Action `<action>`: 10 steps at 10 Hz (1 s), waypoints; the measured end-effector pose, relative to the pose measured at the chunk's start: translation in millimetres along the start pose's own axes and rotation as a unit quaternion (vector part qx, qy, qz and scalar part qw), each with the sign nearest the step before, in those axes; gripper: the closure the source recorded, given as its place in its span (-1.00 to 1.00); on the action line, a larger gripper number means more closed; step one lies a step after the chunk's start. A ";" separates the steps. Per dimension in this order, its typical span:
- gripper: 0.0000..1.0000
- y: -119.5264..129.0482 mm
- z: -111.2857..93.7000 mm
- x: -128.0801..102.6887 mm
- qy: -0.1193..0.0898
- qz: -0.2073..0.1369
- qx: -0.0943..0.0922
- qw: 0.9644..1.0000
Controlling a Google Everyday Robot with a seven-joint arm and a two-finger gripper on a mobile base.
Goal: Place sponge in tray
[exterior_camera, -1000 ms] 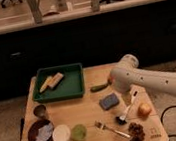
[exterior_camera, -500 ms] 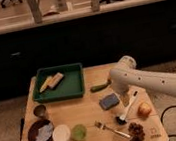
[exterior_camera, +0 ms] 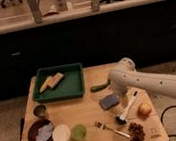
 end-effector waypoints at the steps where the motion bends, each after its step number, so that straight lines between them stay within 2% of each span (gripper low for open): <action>1: -0.60 0.3 1.5 -0.4 -0.001 0.000 0.000 1.000; 10: -0.60 6.8 18.6 0.6 -0.020 0.022 0.001 1.000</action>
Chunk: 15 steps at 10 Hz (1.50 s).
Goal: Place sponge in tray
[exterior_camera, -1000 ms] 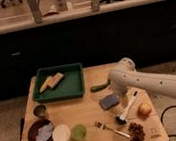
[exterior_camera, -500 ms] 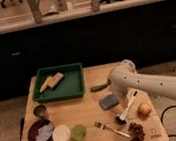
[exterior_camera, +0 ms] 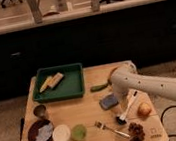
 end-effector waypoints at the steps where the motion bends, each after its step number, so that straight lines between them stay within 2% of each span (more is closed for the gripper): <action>1: -0.60 0.5 1.9 0.8 -0.004 0.007 0.000 1.000; 5: -0.60 0.6 9.4 2.8 -0.017 0.041 0.001 0.999; 8: -0.60 0.0 12.9 2.4 -0.025 0.048 -0.001 0.999; 15: -0.60 0.8 16.3 3.7 -0.027 0.054 -0.005 0.998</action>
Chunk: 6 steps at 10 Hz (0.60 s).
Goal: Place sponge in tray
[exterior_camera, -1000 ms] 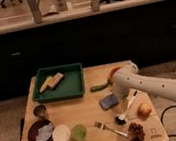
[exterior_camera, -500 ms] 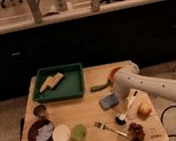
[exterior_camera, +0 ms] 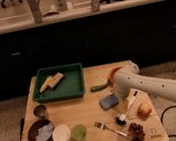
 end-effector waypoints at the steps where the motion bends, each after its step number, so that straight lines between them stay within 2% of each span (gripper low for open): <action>1: -0.60 -0.3 0.1 -0.6 0.000 -0.001 0.000 1.000; 6: -0.60 0.0 2.7 1.4 -0.003 0.007 -0.006 1.000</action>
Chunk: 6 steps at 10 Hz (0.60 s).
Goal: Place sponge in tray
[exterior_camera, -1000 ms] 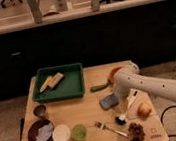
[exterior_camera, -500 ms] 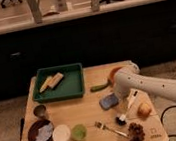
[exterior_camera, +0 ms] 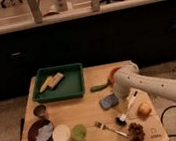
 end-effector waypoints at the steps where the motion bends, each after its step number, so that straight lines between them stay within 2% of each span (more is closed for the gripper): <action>1: -0.60 -0.9 0.1 -1.2 0.001 -0.002 0.000 1.000; 4: -0.60 -1.1 -0.9 -0.2 0.001 -0.002 0.001 1.000; 6: -0.60 -3.2 -15.0 -4.6 -0.001 -0.020 0.007 1.000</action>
